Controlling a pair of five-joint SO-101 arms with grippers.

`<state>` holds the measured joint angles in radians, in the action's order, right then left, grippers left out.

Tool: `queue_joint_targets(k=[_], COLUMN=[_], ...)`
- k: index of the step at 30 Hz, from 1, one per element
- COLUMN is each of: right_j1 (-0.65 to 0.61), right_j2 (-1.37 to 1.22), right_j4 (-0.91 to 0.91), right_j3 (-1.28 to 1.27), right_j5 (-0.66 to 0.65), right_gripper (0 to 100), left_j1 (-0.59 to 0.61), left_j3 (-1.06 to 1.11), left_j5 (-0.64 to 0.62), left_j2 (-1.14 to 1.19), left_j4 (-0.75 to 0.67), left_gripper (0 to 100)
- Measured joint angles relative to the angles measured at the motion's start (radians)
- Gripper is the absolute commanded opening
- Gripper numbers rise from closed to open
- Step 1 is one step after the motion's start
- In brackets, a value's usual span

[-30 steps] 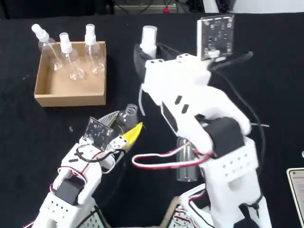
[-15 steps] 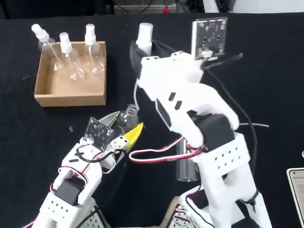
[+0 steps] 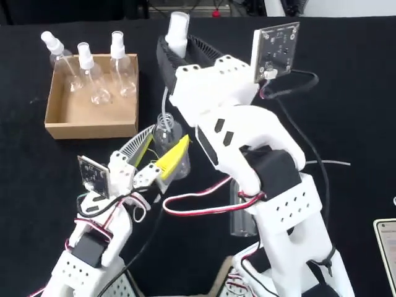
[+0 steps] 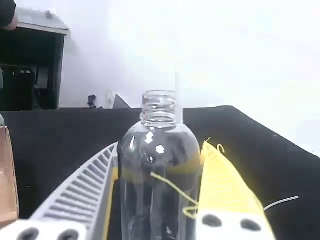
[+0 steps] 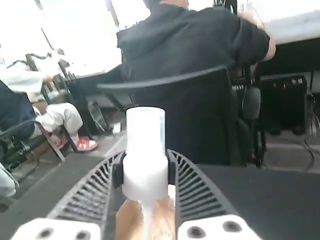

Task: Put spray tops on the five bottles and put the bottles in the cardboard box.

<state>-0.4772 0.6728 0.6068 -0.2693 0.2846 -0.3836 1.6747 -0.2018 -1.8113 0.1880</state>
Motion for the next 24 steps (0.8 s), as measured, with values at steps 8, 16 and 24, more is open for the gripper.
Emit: queue_joint_targets(k=[8, 16, 24], right_j1=[0.000, 0.000, 0.000], right_j2=[0.000, 0.000, 0.000], right_j4=[-0.009, -0.009, -0.003], right_j3=[0.000, 0.000, -0.034], right_j5=[0.000, 0.000, 0.000], right_gripper=[1.1, 1.1, 1.1], left_j1=[-0.026, -0.025, -0.025], left_j3=[0.002, 0.002, 0.002], left_j5=[-0.006, -0.006, -0.006], left_j2=[0.000, 0.000, 0.000], left_j4=[0.098, 0.098, 0.098], left_gripper=[8, 8, 8])
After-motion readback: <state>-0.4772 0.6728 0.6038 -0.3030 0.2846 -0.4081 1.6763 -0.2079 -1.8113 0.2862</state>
